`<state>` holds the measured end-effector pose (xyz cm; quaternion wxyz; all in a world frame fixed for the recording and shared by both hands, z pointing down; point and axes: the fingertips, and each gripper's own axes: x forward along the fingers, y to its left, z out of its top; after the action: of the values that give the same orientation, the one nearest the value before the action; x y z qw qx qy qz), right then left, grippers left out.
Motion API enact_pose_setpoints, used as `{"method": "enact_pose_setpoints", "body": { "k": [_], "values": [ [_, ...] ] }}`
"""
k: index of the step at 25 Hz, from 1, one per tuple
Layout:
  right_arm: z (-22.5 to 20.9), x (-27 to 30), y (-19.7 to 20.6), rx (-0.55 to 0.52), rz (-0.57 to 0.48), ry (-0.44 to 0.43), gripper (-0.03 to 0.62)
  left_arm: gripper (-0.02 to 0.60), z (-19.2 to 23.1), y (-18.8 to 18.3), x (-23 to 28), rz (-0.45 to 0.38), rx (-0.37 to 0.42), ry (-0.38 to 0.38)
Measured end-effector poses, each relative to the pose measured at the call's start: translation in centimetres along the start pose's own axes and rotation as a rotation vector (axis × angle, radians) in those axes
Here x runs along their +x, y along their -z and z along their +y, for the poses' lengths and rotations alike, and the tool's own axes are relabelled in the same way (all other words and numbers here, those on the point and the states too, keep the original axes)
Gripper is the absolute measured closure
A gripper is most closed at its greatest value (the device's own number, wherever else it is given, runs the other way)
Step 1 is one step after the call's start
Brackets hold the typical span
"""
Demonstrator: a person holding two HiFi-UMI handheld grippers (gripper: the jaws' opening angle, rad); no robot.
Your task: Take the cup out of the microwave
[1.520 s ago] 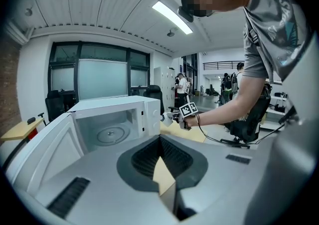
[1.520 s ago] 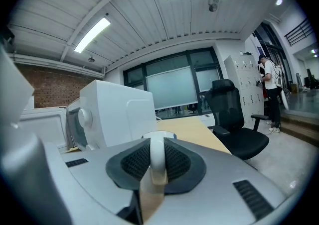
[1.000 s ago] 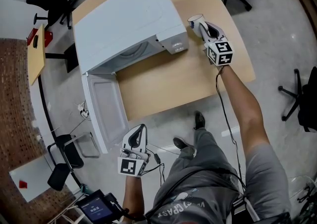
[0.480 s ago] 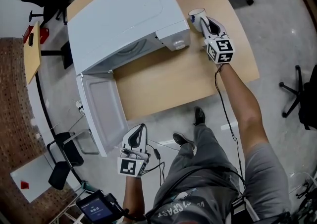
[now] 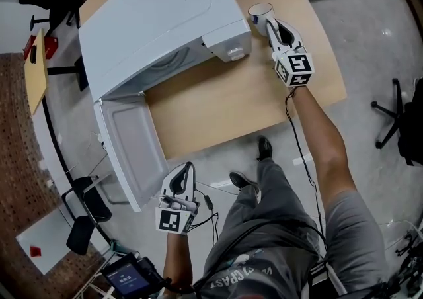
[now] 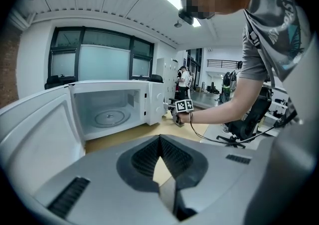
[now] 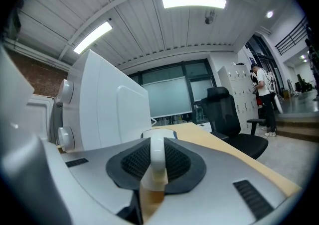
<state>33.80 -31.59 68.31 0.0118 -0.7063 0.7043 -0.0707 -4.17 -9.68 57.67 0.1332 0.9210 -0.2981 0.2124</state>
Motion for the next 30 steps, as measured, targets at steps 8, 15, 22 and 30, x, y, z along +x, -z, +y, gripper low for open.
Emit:
{"method": "enact_pose_setpoints", "body": {
  "k": [8, 15, 22, 30],
  "values": [
    [0.4, -1.8, 1.3, -0.014, 0.042, -0.001, 0.528, 0.555, 0.2, -0.3, -0.4, -0.024, -0.011, 0.003],
    [0.8, -4.1, 3.2, -0.014, 0.101, 0.005, 0.528, 0.555, -0.2, -0.5, -1.7, -0.034, -0.006, -0.008],
    [1.2, -4.7, 3.6, -0.028, 0.136, 0.02, 0.526, 0.555, -0.9, -1.0, -3.4, -0.072, 0.002, -0.025],
    [2.2, -5.5, 5.8, -0.035, 0.273, -0.002, 0.526, 0.555, -1.8, -0.6, -4.8, -0.064, 0.028, -0.029]
  ]
}}
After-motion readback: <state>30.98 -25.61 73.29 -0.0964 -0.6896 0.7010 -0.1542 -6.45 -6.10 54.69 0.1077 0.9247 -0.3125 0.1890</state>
